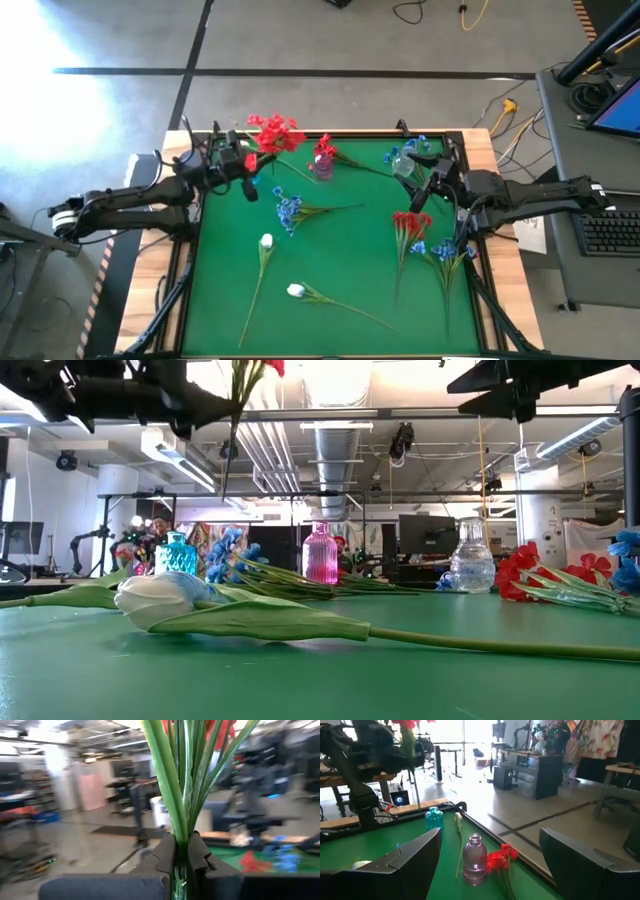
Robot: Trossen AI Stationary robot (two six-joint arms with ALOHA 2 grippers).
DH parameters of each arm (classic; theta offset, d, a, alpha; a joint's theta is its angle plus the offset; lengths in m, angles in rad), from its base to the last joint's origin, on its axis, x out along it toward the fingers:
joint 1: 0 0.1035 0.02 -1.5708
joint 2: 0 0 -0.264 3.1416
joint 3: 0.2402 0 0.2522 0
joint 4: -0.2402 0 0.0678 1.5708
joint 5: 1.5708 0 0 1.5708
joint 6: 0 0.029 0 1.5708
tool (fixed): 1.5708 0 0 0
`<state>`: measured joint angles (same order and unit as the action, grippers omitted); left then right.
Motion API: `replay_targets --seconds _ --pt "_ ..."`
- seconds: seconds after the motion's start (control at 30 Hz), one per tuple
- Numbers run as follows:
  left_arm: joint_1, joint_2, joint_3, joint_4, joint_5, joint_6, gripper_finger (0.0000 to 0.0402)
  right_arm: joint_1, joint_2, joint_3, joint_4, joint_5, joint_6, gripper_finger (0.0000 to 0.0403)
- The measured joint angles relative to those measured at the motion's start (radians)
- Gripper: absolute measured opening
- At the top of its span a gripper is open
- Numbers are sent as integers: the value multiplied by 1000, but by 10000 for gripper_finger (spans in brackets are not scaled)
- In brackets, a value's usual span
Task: Sort flowers into vase by color
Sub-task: Put the left red flowers into the blue vase
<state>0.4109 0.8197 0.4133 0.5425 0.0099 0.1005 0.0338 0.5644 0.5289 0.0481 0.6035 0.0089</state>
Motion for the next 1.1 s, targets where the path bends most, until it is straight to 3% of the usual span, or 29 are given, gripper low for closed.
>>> replay_targets --seconds 0.07,0.27,0.5,0.6,0.73,0.93,1.1 --pt "16 -5 -2 0 -44 25 0 0 0 0 2 0 -2 325" --pt "81 -39 5 -26 -46 27 0 -15 1 0 -1 39 9 325" --pt "84 -91 64 -153 -44 80 0 -30 -6 0 -32 53 106 325" --pt "84 -114 67 -189 -36 35 0 -30 -6 -2 -28 52 103 325" --pt "84 -148 31 -241 37 -9 0 -30 -5 -5 -12 38 60 325" --pt "108 -211 -63 -145 32 48 0 -30 -5 -13 -12 17 67 325" --pt "190 -256 -99 -157 24 90 0 -30 1 -31 -12 19 133 325"
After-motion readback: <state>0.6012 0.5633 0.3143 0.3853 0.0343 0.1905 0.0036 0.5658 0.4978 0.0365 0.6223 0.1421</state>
